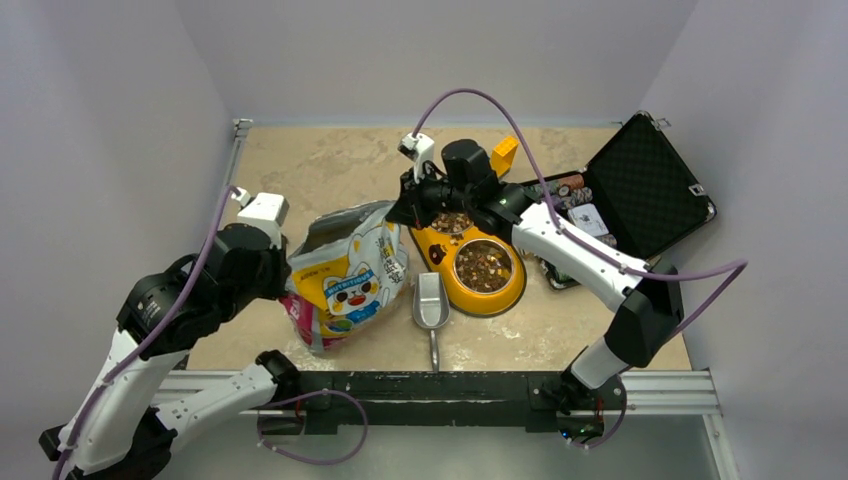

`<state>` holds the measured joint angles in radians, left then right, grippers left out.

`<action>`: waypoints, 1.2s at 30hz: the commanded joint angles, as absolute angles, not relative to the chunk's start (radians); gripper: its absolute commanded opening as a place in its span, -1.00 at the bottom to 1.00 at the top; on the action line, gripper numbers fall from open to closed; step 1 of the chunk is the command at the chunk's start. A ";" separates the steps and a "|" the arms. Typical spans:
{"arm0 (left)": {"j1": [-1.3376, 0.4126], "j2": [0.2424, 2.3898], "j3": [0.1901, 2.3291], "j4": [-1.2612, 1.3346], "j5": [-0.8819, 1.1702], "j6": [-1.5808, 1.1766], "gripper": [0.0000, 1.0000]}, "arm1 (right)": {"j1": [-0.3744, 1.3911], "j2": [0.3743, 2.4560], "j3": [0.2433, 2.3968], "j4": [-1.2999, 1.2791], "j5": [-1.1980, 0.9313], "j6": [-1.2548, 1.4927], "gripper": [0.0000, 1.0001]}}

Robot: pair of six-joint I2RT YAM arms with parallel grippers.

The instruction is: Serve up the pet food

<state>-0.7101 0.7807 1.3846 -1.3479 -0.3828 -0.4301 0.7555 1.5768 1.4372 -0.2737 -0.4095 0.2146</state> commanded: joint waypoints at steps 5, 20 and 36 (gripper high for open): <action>-0.703 0.734 1.477 -1.322 -0.869 -0.380 -1.00 | 0.689 1.426 1.358 -0.212 -0.203 0.271 -1.00; -0.670 0.746 1.446 -1.390 -0.741 -0.448 -1.00 | 0.697 1.280 1.276 -0.434 -0.419 0.005 -1.00; -0.671 0.605 1.736 -1.586 -0.316 -1.149 0.34 | 0.771 1.290 1.314 -0.395 -0.325 0.105 -1.00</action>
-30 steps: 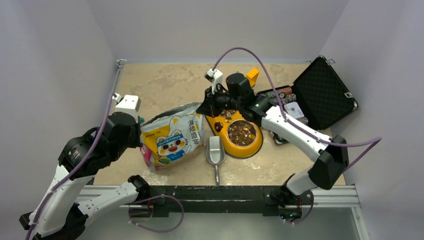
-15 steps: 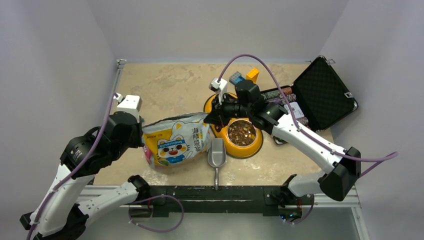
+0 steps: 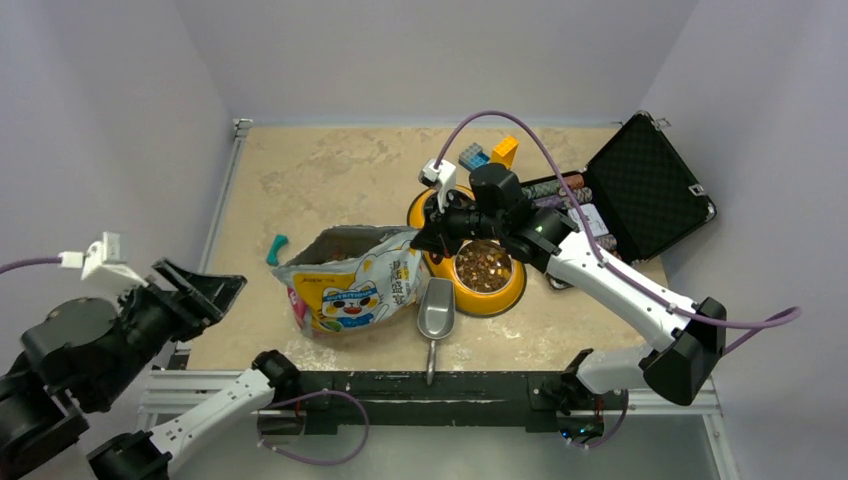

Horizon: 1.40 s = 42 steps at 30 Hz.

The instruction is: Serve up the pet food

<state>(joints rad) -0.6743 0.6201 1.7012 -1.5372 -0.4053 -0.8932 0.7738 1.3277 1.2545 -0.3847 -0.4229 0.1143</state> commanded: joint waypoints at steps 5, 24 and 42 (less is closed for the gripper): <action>-0.671 0.585 1.622 -1.336 -0.175 -1.324 0.41 | 0.784 1.311 1.366 -0.436 -0.301 0.077 -1.00; -0.671 0.856 1.661 -1.739 -0.374 -2.013 0.43 | 0.819 1.323 1.389 -0.472 -0.243 0.055 -1.00; -0.669 0.855 1.502 -1.790 -0.518 -2.096 0.48 | 0.822 1.323 1.358 -0.465 -0.250 0.044 -1.00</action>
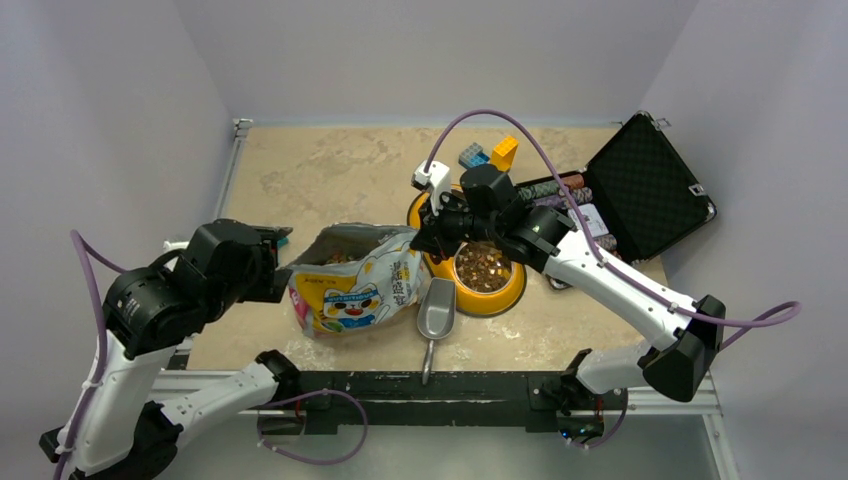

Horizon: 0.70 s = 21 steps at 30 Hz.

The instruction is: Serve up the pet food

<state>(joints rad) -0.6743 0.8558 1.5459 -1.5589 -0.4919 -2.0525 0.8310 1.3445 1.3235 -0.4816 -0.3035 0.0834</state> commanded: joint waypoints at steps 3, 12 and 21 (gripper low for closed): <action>-0.670 0.843 1.446 -1.770 -0.491 -2.119 0.40 | 0.824 1.327 1.361 -0.474 -0.248 0.036 -1.00; -0.669 0.785 1.346 -1.690 -0.534 -2.098 0.02 | 0.839 1.321 1.353 -0.486 -0.230 0.013 -1.00; -0.669 0.731 1.317 -1.676 -0.648 -2.001 -1.00 | 0.867 1.306 1.353 -0.503 -0.189 -0.106 -0.62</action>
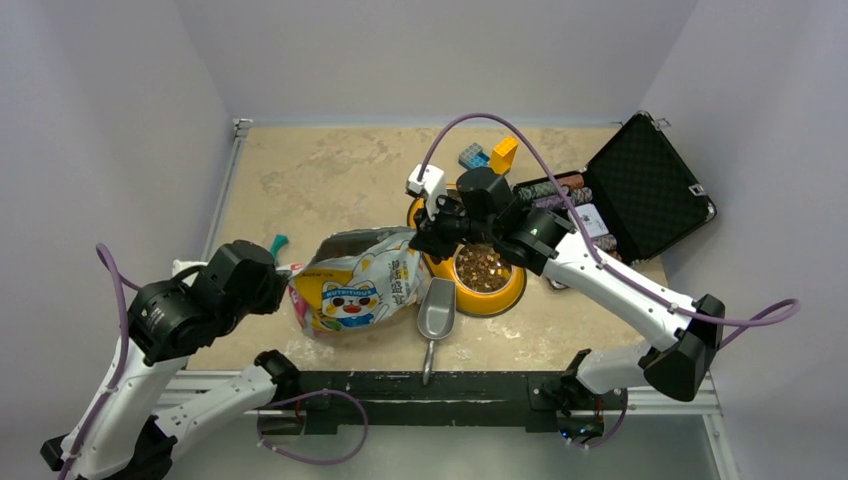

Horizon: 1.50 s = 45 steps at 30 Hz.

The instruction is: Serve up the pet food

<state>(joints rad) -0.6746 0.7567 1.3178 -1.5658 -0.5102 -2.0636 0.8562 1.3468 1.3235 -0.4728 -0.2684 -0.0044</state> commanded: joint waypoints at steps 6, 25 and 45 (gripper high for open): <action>-0.670 0.732 1.358 -1.725 -0.710 -1.921 -1.00 | 0.922 1.250 1.336 -0.432 -0.253 -0.245 0.60; -0.670 0.706 1.383 -1.660 -0.700 -1.752 -1.00 | 1.003 1.436 1.507 -0.463 -0.476 -0.683 0.75; -0.663 0.825 1.538 -1.760 -0.945 -1.697 -1.00 | 1.031 1.378 1.355 -0.355 -0.020 -0.553 -1.00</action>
<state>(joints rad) -0.6750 0.8272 1.4120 -1.6157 -0.6632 -1.7153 1.0435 1.4425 1.3998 -0.4133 -0.2306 -0.6231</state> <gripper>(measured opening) 0.028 0.014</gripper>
